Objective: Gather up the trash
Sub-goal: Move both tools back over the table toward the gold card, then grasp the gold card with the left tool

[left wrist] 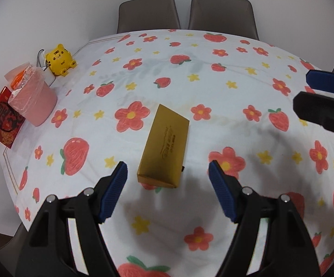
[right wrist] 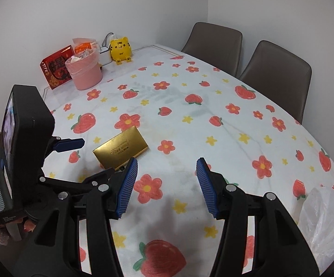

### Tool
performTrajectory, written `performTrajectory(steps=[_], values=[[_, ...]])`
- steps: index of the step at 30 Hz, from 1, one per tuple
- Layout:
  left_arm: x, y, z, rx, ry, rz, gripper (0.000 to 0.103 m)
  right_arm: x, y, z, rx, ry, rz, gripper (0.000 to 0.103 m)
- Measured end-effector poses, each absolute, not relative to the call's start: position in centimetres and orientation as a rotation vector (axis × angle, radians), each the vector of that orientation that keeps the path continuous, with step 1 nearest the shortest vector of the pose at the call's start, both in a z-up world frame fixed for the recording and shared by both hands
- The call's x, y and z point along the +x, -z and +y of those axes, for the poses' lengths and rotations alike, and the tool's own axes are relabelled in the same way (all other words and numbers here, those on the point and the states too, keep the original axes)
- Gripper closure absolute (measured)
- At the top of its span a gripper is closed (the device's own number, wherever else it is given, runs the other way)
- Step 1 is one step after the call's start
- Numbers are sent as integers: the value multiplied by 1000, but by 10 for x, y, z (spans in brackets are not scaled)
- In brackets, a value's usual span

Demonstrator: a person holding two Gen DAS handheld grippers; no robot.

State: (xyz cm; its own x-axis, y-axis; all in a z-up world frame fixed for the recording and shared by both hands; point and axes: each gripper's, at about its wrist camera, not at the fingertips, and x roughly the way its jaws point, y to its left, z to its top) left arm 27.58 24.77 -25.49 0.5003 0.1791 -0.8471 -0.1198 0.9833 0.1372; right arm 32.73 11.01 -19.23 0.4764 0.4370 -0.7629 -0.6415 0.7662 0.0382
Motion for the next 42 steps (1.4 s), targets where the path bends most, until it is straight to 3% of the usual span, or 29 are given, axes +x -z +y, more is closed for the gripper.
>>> performTrajectory(steps=[7, 8, 11, 25, 31, 34, 42], values=[[301, 280, 259, 66, -160, 1050, 30, 341, 216, 116, -276, -641, 886, 52], [304, 282, 260, 68, -155, 1052, 32, 343, 218, 117, -277, -638, 891, 52], [311, 290, 262, 70, -141, 1073, 50, 344, 221, 117, -284, -633, 900, 52], [299, 288, 261, 87, -109, 1070, 53, 343, 225, 126, -303, -645, 911, 52], [298, 301, 250, 161, -114, 1097, 43, 340, 225, 126, -302, -648, 910, 52], [297, 304, 250, 140, -116, 1100, 52, 340, 225, 125, -304, -643, 909, 52], [287, 291, 248, 111, -104, 1080, 54, 336, 220, 115, -290, -631, 901, 52]])
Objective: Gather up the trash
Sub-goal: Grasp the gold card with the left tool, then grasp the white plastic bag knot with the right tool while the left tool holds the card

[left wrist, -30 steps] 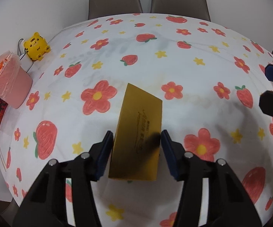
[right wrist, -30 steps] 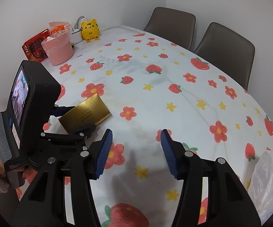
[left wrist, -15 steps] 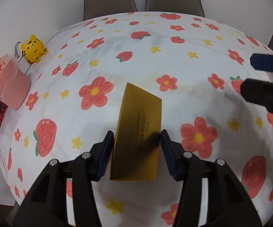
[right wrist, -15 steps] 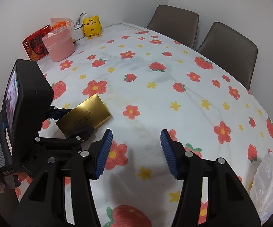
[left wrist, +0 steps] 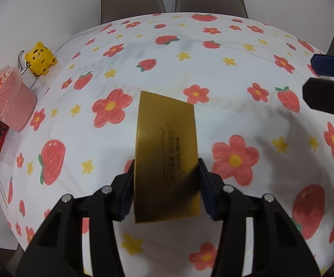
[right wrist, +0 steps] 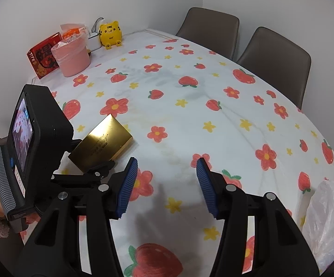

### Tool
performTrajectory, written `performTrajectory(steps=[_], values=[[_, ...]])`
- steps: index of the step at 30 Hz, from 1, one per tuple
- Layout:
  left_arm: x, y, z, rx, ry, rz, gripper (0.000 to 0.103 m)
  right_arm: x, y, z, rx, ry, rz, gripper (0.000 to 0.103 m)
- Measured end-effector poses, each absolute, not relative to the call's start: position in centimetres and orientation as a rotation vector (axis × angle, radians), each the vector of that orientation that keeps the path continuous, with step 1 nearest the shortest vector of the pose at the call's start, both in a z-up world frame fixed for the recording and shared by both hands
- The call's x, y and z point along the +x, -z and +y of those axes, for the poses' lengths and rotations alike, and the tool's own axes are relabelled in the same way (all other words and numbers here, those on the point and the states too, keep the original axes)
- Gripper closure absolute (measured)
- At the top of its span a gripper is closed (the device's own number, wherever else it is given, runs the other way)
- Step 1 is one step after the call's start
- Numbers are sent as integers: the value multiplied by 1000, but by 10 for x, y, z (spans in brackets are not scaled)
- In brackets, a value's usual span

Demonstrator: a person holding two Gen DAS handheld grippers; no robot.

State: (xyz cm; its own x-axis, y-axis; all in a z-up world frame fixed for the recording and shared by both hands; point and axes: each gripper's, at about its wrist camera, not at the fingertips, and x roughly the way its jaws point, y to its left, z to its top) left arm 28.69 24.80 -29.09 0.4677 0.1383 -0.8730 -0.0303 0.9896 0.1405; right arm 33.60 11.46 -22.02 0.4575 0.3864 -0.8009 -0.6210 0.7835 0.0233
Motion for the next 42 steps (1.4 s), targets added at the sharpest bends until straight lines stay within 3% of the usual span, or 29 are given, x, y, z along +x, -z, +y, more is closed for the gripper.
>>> performTrajectory(steps=[14, 30, 42], values=[[254, 243, 194, 133, -51, 1022, 54, 312, 200, 59, -236, -572, 882, 52], [243, 166, 22, 175, 152, 898, 54, 277, 162, -147, -118, -283, 851, 52], [266, 172, -45, 182, 194, 901, 54, 336, 179, -186, -94, -269, 854, 52]])
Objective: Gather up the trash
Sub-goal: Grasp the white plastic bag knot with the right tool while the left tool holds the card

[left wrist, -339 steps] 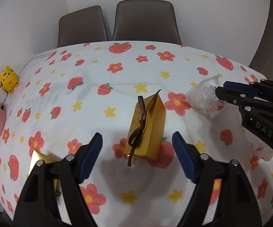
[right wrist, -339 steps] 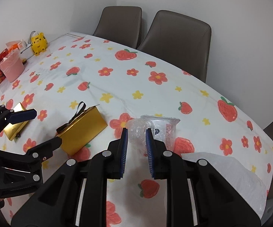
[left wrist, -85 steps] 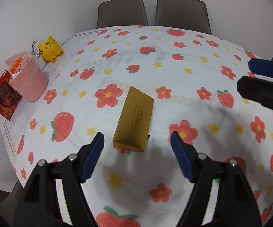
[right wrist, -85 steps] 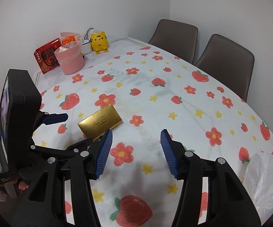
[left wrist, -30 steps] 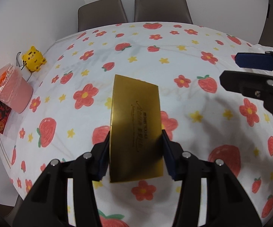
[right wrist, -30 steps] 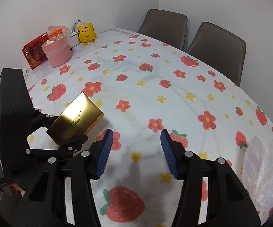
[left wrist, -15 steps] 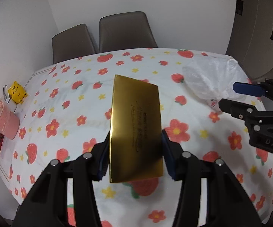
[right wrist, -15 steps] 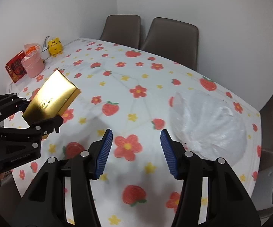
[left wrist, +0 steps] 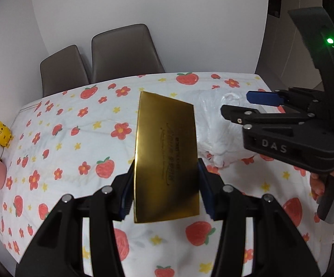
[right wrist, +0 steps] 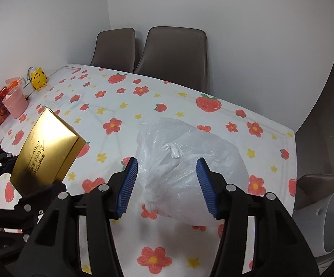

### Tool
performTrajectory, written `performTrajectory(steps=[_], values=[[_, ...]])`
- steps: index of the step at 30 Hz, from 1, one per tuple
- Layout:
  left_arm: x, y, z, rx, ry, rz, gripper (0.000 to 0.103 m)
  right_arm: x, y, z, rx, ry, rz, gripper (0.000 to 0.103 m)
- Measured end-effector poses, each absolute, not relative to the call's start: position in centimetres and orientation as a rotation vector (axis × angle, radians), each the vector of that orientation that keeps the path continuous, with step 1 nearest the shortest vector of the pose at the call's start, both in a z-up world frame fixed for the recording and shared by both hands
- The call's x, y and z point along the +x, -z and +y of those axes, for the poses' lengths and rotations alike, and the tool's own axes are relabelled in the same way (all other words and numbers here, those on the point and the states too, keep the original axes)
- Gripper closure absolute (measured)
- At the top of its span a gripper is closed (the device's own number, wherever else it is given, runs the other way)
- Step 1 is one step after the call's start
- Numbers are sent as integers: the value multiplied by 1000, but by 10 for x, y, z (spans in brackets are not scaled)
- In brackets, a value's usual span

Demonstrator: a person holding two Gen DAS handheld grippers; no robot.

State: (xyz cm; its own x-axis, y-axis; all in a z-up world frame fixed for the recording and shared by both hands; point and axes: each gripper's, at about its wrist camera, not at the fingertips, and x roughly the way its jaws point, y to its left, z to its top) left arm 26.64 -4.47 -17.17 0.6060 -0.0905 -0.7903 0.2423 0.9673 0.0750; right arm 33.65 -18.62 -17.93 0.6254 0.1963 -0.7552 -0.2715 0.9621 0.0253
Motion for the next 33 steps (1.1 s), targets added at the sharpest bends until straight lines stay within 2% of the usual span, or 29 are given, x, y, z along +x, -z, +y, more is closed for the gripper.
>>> performTrajectory(steps=[2, 4, 6, 22, 33], values=[[270, 175, -44, 185, 186, 910, 54, 343, 187, -184, -95, -278, 878, 61], [272, 178, -42, 187, 177, 919, 54, 345, 191, -181, -110, -291, 895, 90], [272, 179, -40, 193, 172, 924, 54, 343, 190, -180, -128, -301, 890, 99], [255, 154, -52, 198, 240, 881, 54, 294, 134, -196, -140, -243, 791, 101], [231, 137, -105, 280, 420, 837, 54, 231, 109, -249, -64, -69, 747, 101]])
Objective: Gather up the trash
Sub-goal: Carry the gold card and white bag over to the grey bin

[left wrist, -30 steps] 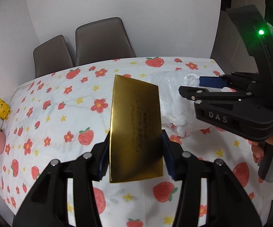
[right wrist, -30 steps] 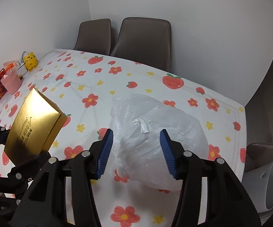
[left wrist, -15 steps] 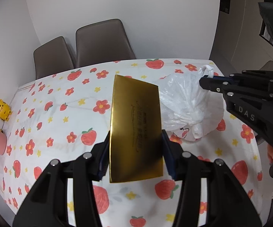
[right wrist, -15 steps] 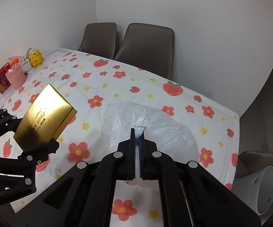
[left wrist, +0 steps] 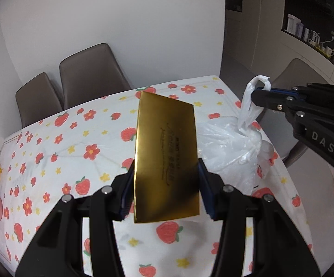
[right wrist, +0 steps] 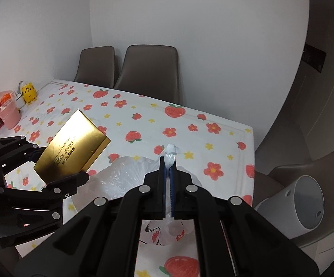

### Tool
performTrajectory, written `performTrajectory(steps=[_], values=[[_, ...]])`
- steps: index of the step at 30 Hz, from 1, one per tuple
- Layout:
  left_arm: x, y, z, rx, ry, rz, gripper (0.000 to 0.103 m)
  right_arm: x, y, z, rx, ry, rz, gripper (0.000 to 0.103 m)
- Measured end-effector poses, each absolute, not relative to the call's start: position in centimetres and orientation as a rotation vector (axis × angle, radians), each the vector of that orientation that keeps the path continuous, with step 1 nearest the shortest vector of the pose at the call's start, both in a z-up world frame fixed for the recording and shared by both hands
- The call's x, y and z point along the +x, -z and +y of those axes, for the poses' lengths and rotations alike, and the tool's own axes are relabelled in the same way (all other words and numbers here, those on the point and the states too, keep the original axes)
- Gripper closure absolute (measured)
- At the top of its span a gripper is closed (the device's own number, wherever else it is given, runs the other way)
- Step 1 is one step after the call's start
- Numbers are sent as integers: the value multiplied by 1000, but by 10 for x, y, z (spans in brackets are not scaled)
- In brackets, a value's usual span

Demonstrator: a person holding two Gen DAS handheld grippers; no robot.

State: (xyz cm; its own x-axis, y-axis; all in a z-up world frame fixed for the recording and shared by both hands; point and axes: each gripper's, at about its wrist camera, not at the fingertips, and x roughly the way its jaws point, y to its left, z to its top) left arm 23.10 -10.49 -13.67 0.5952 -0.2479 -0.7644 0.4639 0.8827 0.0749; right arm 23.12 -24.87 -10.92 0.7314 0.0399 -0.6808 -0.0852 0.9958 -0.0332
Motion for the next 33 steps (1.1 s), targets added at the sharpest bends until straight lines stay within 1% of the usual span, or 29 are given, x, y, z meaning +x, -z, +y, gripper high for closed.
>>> performTrajectory(steps=[8, 13, 17, 22, 28, 33], values=[[217, 136, -179, 345, 510, 823, 54, 191, 108, -328, 4, 45, 737, 101], [213, 139, -255, 365, 530, 823, 54, 174, 108, -402, 28, 84, 737, 101], [212, 141, -324, 347, 557, 831, 54, 166, 107, -464, -15, 97, 751, 101], [215, 148, -417, 333, 600, 836, 54, 163, 104, -545, -48, 135, 757, 101], [221, 159, -508, 347, 657, 850, 54, 172, 103, -624, -61, 183, 764, 101], [232, 165, -558, 370, 681, 856, 54, 190, 112, -669, -44, 208, 767, 101]])
